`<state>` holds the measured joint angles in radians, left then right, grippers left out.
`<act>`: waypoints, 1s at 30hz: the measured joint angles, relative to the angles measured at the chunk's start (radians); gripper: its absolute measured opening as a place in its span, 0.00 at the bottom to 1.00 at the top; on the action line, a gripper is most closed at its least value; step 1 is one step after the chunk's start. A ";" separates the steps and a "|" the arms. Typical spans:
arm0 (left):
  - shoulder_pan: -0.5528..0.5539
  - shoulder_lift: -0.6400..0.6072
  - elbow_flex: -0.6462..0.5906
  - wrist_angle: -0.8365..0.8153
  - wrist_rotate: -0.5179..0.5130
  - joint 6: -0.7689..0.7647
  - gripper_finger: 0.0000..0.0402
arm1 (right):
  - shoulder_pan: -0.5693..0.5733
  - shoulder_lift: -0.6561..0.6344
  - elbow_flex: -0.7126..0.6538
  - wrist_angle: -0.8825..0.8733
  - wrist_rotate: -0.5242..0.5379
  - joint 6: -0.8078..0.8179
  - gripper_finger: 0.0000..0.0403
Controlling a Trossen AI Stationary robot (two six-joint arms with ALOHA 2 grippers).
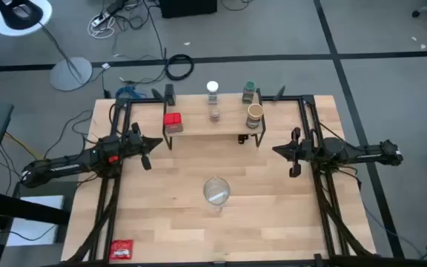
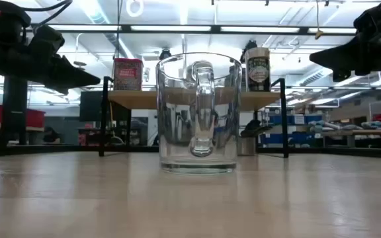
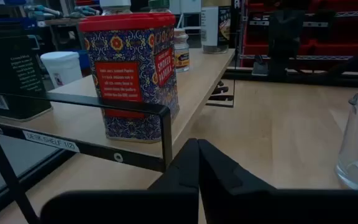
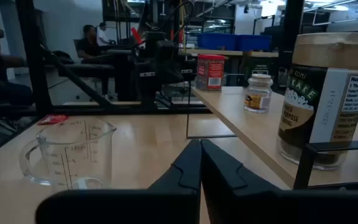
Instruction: Shelf spices
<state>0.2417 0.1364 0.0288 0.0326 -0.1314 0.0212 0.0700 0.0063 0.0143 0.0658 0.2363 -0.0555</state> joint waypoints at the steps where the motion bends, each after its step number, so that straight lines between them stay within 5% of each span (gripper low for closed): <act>1: 0.000 0.000 0.000 0.000 0.000 0.000 0.01 | 0.000 0.000 0.000 0.000 0.000 0.000 0.02; 30: 0.000 0.000 0.000 0.000 0.000 0.000 0.01 | 0.000 0.001 -0.001 0.036 0.001 -0.026 0.02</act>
<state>0.2420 0.1367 0.0288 0.0322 -0.1314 0.0212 0.0700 0.0071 0.0138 0.1022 0.2376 -0.0815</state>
